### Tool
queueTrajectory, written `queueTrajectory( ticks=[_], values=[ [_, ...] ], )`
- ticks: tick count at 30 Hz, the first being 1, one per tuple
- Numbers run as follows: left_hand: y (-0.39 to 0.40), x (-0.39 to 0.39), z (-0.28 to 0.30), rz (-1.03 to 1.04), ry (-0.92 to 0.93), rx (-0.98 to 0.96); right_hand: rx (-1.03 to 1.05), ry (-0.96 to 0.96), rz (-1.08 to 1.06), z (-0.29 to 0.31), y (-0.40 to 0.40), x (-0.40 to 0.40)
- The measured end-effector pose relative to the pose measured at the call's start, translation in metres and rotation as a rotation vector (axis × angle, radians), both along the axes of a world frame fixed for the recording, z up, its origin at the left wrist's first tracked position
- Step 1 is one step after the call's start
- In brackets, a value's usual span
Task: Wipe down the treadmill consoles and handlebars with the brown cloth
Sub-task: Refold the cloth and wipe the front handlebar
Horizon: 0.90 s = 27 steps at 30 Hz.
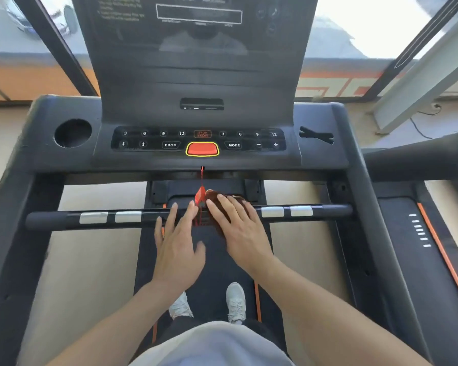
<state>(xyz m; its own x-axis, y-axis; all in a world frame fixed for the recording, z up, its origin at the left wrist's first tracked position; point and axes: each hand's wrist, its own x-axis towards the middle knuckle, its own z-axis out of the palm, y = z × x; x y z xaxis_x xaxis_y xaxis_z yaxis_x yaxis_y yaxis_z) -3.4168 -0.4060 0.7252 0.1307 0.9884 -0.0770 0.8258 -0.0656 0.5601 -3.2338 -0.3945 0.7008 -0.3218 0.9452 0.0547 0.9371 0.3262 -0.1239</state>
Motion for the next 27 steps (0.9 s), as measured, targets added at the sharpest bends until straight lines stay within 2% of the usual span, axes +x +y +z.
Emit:
queueTrajectory(
  ticks=[4, 7, 9, 12, 16, 18, 22, 24, 27],
  values=[
    [-0.005, 0.020, -0.001, 0.024, -0.012, 0.064, 0.038, -0.039, -0.256, 0.001, -0.006, 0.075],
    [-0.006, 0.037, -0.003, -0.036, -0.054, 0.069, -0.020, -0.098, -0.459, 0.018, -0.018, 0.158],
    [-0.005, 0.049, -0.003, -0.088, -0.059, 0.074, -0.072, -0.090, -0.520, 0.029, -0.022, 0.193],
    [-0.001, 0.061, -0.004, -0.122, -0.024, 0.060, -0.083, -0.009, -0.596, 0.025, -0.018, 0.187],
    [-0.003, 0.054, -0.003, -0.060, -0.020, 0.054, -0.024, 0.243, -0.821, 0.021, -0.012, 0.127],
    [-0.007, 0.043, -0.003, -0.017, -0.004, 0.059, -0.027, 0.288, -0.725, 0.023, -0.012, 0.086],
    [-0.012, 0.015, -0.011, 0.078, 0.047, 0.081, -0.035, 0.296, -0.248, 0.019, -0.010, -0.011],
    [-0.013, 0.007, -0.013, 0.105, 0.057, 0.075, -0.049, 0.258, -0.163, 0.015, -0.003, -0.039],
    [-0.016, 0.004, -0.015, 0.111, 0.059, 0.068, -0.056, 0.113, -0.089, 0.008, 0.003, -0.037]
  ],
)
